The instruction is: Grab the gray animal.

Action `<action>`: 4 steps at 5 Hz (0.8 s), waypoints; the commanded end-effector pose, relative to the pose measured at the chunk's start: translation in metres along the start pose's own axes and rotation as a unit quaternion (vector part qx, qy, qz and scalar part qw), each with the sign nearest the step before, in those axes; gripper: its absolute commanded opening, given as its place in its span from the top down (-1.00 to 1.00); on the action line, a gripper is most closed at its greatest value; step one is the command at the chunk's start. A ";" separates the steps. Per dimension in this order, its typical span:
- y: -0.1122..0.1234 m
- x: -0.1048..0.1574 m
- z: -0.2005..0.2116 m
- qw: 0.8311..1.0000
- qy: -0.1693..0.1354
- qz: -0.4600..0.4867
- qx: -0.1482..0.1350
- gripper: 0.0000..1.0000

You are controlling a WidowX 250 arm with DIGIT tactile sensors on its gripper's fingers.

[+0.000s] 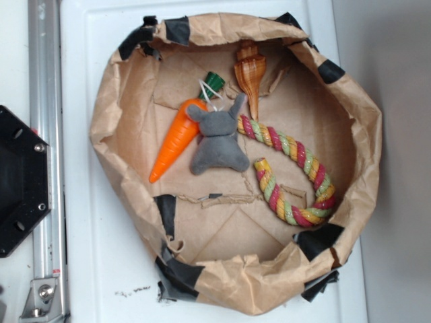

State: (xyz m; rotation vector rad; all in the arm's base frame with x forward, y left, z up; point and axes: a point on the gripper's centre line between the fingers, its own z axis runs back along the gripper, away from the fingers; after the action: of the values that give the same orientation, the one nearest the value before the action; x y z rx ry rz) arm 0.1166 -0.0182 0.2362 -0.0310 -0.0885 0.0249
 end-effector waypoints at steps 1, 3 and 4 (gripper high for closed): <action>0.000 0.000 0.000 1.000 0.000 0.000 0.000 -1.00; -0.003 0.080 -0.040 0.984 -0.051 -0.172 -0.015 -1.00; 0.001 0.097 -0.085 0.966 -0.040 -0.255 -0.003 -1.00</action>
State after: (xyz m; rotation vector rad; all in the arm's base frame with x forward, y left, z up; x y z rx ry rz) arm 0.2194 -0.0144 0.1466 -0.0215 -0.1342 -0.5081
